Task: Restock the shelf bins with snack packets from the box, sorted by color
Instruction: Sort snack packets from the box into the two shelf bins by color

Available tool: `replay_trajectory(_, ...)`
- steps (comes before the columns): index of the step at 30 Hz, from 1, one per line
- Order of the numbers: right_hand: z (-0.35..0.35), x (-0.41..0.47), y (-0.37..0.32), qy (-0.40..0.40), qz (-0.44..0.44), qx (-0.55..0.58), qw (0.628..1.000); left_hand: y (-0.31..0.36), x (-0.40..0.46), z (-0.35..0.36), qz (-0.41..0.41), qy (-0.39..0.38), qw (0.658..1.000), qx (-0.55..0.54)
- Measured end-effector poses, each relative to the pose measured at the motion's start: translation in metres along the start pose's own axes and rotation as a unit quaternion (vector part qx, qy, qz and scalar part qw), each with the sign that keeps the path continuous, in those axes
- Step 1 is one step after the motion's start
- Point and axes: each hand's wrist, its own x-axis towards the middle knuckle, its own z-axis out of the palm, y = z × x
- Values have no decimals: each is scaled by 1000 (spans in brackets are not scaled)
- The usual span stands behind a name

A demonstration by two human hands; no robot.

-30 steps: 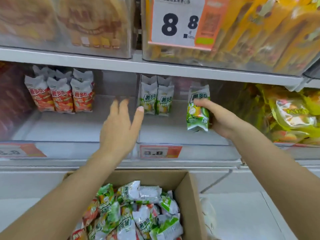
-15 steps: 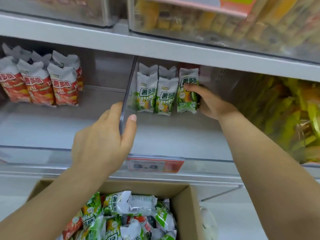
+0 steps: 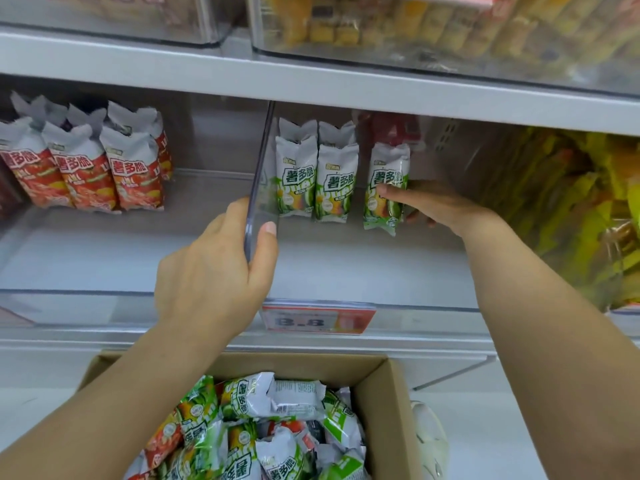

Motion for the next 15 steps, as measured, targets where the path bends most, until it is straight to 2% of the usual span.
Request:
replay_trajectory(2,2,1,0,-7,7,20,1000,0,1,0,1,1,1000,-2)
replay_trajectory(5,5,5,3,-39,-15,154,987,0,1,0,6,-1,1000,-3)
replay_trajectory(7,8,7,5,-52,-25,201,978,0,1,0,7,-4,1000,-1)
replay_trajectory(11,11,9,8,-49,-56,217,973,0,1,1,5,-7,1000,2)
replay_trajectory(15,10,9,3,-7,-98,178,979,1,1,1,3,-6,1000,3)
